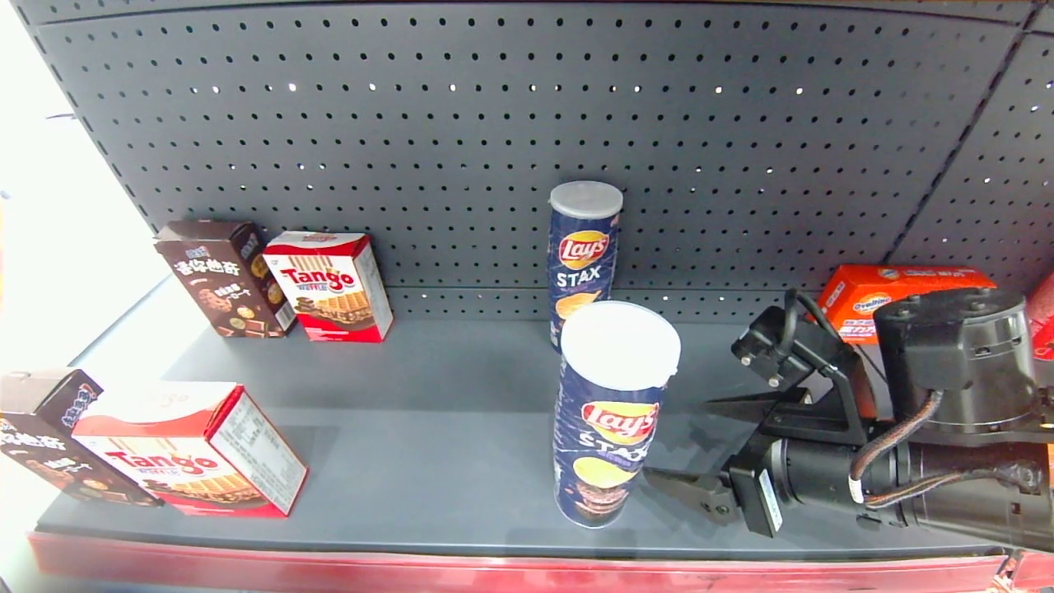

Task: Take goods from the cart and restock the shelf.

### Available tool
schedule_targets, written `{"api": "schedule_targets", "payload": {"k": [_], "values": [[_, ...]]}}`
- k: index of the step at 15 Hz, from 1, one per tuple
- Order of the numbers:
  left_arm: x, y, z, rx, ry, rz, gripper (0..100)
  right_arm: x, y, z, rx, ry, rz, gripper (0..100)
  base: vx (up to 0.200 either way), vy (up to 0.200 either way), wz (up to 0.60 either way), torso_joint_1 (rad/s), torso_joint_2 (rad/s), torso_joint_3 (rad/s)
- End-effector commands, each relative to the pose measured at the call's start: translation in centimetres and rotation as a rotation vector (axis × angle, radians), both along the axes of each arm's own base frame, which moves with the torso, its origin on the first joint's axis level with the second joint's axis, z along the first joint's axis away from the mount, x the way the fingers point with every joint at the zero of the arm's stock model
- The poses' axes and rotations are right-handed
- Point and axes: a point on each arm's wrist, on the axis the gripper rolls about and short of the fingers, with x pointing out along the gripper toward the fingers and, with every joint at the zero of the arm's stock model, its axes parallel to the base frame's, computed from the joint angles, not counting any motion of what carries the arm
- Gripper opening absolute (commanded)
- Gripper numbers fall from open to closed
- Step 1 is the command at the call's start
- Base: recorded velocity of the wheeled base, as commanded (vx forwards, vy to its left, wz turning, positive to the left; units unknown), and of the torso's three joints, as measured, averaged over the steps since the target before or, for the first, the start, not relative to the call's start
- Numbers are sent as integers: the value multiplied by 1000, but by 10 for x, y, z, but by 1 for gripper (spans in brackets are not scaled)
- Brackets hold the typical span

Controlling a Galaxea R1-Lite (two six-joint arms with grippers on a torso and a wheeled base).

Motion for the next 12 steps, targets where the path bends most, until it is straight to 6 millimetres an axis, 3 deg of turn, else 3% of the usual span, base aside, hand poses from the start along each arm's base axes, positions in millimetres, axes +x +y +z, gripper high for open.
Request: {"api": "schedule_targets", "payload": {"k": [1,12], "values": [[0,0,0,0,2,0,100,-2,-3,2,5,-6,-3,100,0,0,0,0,0,0],[0,0,0,2,5,-3,100,5,5,0,4,-6,4,100,0,0,0,0,0,0]]}}
